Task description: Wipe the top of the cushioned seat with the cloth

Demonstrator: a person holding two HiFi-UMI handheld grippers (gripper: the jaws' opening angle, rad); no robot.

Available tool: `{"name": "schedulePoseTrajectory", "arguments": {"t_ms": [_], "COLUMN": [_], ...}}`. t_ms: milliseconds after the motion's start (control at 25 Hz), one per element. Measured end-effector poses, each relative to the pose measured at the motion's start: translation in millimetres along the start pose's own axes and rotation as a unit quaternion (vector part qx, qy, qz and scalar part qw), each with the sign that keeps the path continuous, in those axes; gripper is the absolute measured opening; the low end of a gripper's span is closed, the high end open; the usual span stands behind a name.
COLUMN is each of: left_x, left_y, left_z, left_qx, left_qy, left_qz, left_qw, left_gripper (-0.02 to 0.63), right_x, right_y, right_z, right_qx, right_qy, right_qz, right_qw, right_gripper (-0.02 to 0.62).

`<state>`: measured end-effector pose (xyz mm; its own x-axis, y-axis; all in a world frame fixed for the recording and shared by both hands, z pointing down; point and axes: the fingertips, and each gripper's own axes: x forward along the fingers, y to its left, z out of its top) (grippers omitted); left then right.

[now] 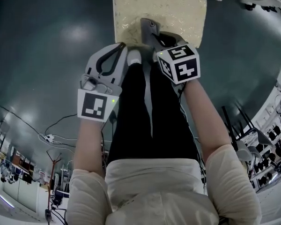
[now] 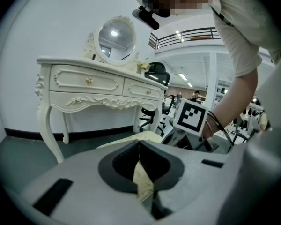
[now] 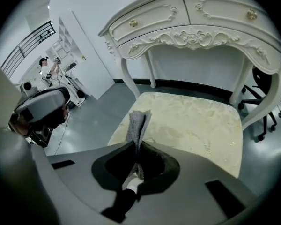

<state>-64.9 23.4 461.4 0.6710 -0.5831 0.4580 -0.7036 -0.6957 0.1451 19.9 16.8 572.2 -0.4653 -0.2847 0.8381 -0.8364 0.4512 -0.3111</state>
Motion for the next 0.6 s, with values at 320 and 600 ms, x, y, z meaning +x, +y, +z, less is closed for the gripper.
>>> {"name": "schedulePoseTrajectory", "arguments": {"t_ms": [320,600], "left_x": [-34,-40], "left_y": [32,35], "left_z": [-20,-39], "left_qx": [-0.013,-0.030], "left_qy": [0.006,0.008], "left_qz": [0.032,0.048], "left_qw": [0.9994,0.9984], "left_gripper": [0.003,0.003], "right_x": [43,73], "right_y": [49,65], "right_z": [-6,-9], "right_qx": [0.008,-0.001], "right_qy": [0.018,0.024], "right_qz": [0.031,0.048], "right_qw": [0.999,0.999], "right_gripper": [0.026,0.026]}}
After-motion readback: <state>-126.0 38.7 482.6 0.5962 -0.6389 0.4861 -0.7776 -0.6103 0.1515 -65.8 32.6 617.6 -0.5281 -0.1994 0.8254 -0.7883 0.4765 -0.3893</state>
